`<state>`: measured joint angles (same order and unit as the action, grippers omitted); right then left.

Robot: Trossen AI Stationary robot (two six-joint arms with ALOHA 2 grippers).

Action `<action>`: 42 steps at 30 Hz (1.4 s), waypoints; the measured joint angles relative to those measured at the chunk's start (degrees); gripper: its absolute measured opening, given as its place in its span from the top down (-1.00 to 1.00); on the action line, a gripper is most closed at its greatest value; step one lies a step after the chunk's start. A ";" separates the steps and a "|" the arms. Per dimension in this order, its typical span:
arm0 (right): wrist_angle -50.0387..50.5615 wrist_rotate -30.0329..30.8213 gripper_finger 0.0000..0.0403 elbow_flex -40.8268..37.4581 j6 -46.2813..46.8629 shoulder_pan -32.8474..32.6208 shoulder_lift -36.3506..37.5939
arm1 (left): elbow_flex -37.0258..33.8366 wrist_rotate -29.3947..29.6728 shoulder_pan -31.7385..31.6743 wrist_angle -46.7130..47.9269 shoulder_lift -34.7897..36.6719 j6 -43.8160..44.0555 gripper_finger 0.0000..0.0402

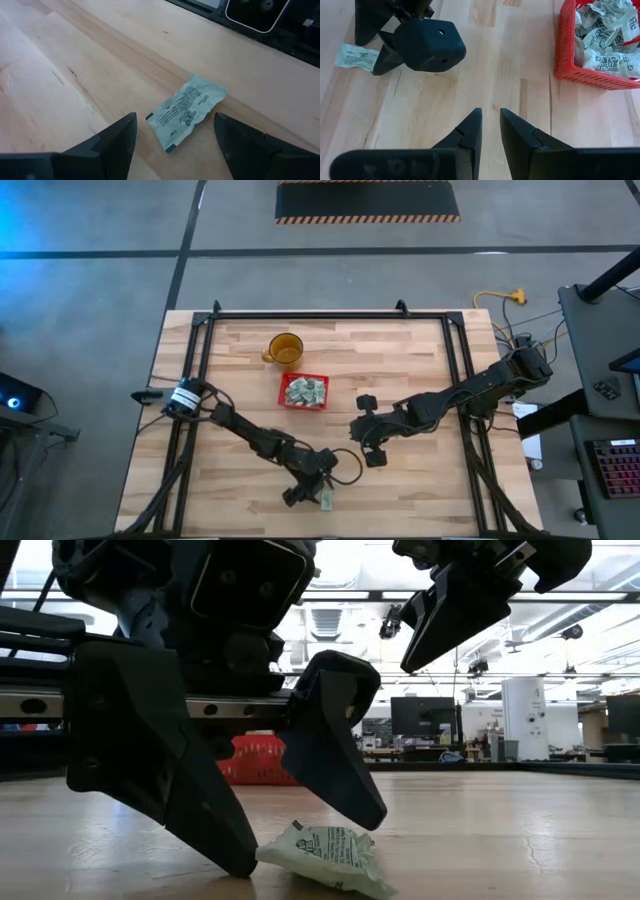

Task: Pick and place Stevia / Truvia into bins
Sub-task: Put the gray stevia packet into the red basket

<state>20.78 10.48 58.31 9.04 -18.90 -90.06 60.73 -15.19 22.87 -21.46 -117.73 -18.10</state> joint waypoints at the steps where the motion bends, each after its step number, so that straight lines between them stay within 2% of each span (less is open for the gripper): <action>1: 0.03 0.00 0.71 -0.04 0.00 0.00 0.00 | 0.00 -0.04 0.00 0.03 0.00 0.02 -0.21; 10: 0.02 0.00 0.72 -0.05 0.00 0.01 0.00 | 0.00 0.23 0.01 0.01 -0.07 -0.22 0.16; 21: 0.00 0.00 0.72 -0.24 0.00 0.00 0.00 | 0.00 0.45 0.00 0.02 -0.09 -0.81 0.39; 38: 0.00 0.03 0.72 -0.27 0.00 0.02 0.00 | -0.02 0.82 -0.09 0.03 0.00 -3.11 0.93; 42: 0.00 0.03 0.72 -0.27 0.00 0.01 0.00 | -0.11 1.09 -0.11 0.42 0.47 -3.53 0.98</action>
<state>20.78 10.50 58.04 9.04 -18.88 -90.06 60.62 -14.10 22.76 -21.04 -117.26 -21.63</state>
